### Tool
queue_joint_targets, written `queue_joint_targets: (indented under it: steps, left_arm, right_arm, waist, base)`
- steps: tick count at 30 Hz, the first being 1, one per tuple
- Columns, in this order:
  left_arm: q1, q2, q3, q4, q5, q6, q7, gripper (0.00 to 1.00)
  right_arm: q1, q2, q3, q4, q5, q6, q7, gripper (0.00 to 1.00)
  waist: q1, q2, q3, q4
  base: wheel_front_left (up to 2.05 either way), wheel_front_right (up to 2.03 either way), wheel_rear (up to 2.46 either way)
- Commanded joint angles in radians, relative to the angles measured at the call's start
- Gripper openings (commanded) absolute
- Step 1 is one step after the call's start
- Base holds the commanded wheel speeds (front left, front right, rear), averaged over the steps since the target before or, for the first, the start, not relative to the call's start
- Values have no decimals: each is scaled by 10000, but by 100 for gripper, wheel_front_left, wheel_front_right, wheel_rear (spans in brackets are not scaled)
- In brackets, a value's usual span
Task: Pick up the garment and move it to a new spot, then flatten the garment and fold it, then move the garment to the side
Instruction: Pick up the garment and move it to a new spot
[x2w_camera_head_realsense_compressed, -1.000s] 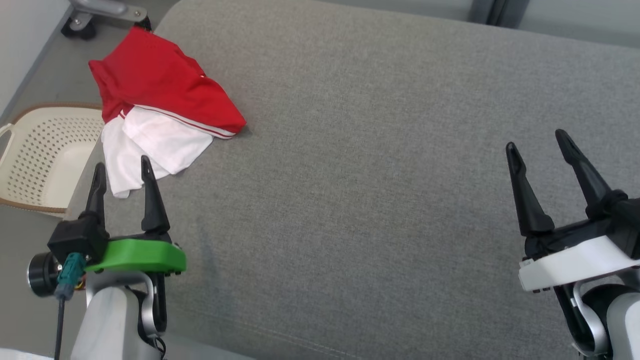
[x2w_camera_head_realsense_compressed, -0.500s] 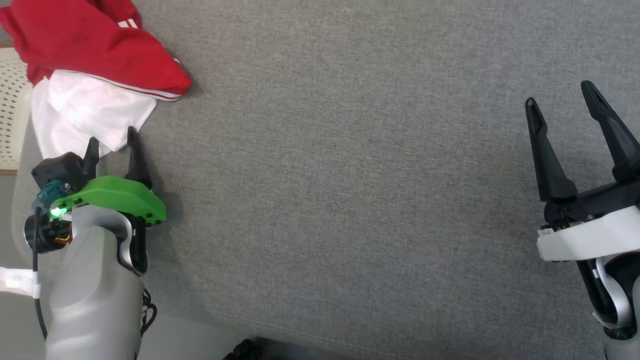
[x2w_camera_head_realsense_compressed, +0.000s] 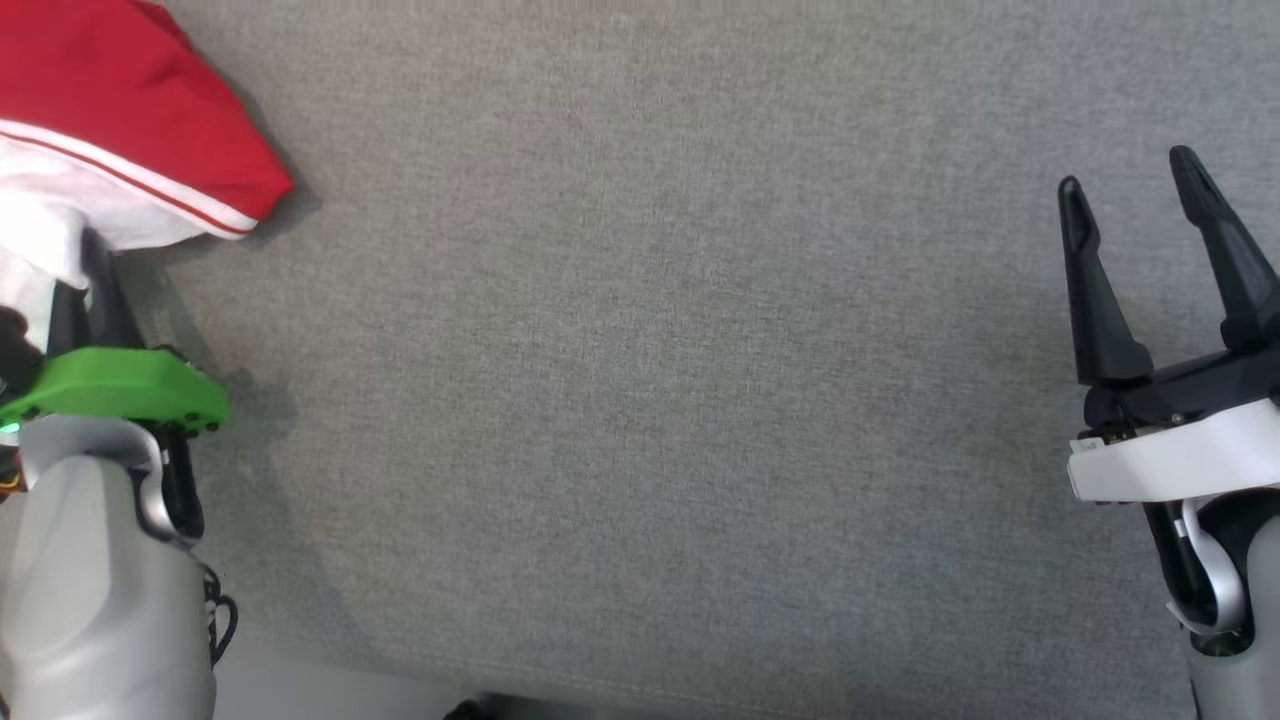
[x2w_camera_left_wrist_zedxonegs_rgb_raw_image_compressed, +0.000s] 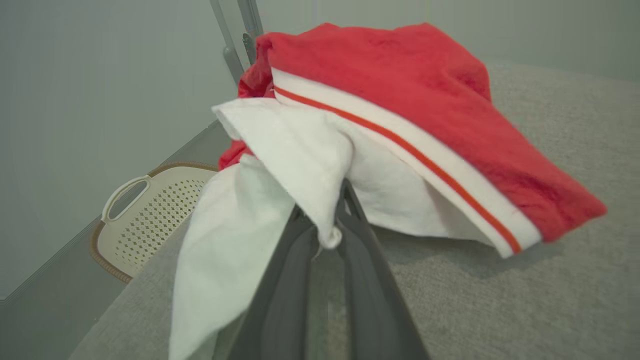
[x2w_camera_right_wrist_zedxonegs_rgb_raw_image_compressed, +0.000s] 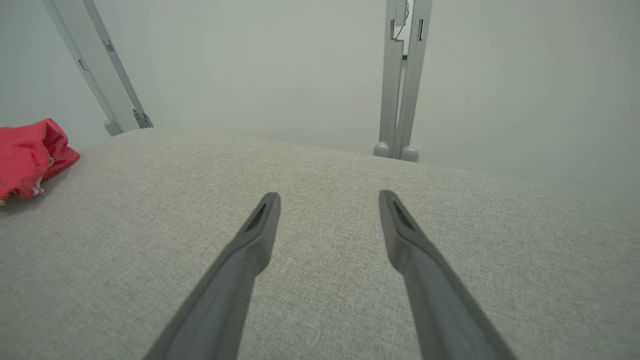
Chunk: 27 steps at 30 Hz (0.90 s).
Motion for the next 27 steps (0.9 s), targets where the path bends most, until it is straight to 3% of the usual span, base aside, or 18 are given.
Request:
queue_joint_targets:
  steps: [1,7,16,27]
  left_arm:
    - [355,58,202,-450,143,50,-1,0]
    - [1659,-211,456,-2301,795,-15,-1,0]
    - [3441,-606,63,-4341,1368,-107,-1,0]
    - [4115,-922,-1895,-5173,1255,-521,500,0]
  right_arm:
    - [27,110,7,125,56,-15,-144,100]
    - [495,445,117,705,94,-15,-471,100]
    - [1391,810,278,1245,199,-15,-693,100]
    - [1617,1291,344,1503,331,-15,-1001,100]
  waist:
    - [0,0,-800,-124]
    - [0,0,-2178,-280]
    - [0,0,-3744,-663]
    - [0,0,-3787,-2433]
  base:
    - [0,0,0]
    - [0,0,0]
    - [0,0,0]
    - [0,0,0]
